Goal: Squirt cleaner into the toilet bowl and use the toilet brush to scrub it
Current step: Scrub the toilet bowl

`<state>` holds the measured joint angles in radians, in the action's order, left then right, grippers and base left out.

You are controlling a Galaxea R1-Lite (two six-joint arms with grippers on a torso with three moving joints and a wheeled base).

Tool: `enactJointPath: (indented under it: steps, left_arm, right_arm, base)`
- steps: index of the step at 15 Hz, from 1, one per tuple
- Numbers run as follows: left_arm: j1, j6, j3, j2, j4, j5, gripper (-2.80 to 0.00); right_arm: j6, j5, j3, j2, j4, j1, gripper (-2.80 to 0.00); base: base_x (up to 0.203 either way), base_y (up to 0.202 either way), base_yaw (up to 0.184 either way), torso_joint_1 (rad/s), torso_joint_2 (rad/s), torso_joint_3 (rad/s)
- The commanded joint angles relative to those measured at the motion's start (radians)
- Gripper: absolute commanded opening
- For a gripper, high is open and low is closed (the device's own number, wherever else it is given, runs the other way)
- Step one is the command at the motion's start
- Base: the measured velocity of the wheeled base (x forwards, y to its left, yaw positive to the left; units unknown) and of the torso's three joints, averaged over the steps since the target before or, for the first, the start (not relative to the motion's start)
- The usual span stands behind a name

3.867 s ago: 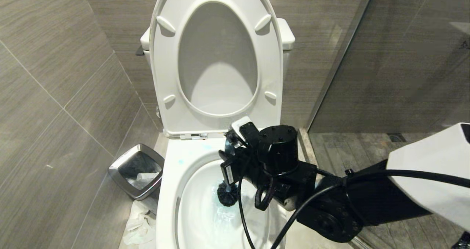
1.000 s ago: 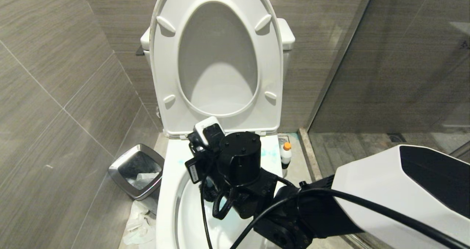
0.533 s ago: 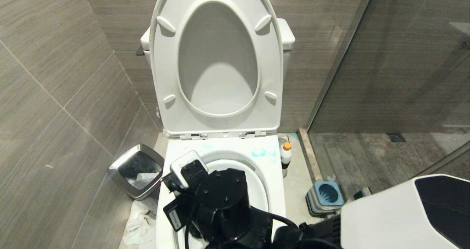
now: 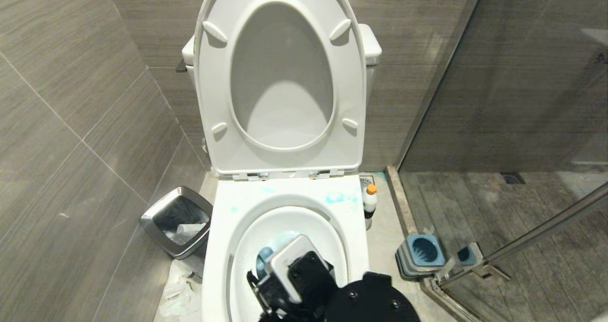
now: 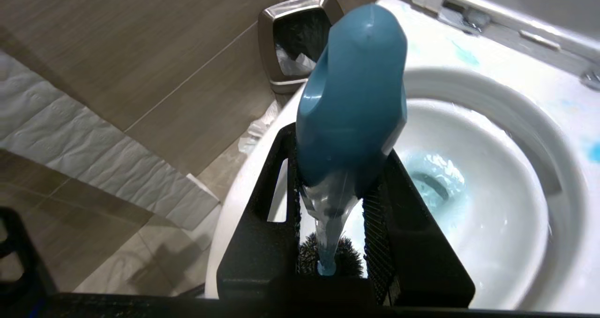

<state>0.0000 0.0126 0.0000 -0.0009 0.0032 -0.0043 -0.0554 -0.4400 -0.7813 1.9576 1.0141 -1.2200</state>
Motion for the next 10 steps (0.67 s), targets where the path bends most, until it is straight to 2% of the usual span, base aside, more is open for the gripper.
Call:
enactJointPath:
  steps: [1,4,10]
  left_arm:
    - [0.0,0.0,0.002,0.001,0.0,0.0,-2.8]
    - [0.0,0.0,0.002,0.001,0.0,0.0,-2.8]
    - [0.0,0.001,0.002,0.001,0.0,0.0,-2.8]
  right_arm:
    - [-0.017,-0.011,0.125,-0.125,0.016,-0.001,-2.8]
    - [-0.067,-0.061,0.211,-0.201,0.02,0.028,-2.8]
    - [-0.07,-0.068,0.253,-0.261,0.021,0.256,-2.8]
  base:
    - [0.0,0.0,0.0,0.0,0.0,0.0]
    - [0.0,0.0,0.0,0.0,0.0,0.0]
    - [0.0,0.0,0.0,0.0,0.0,0.0]
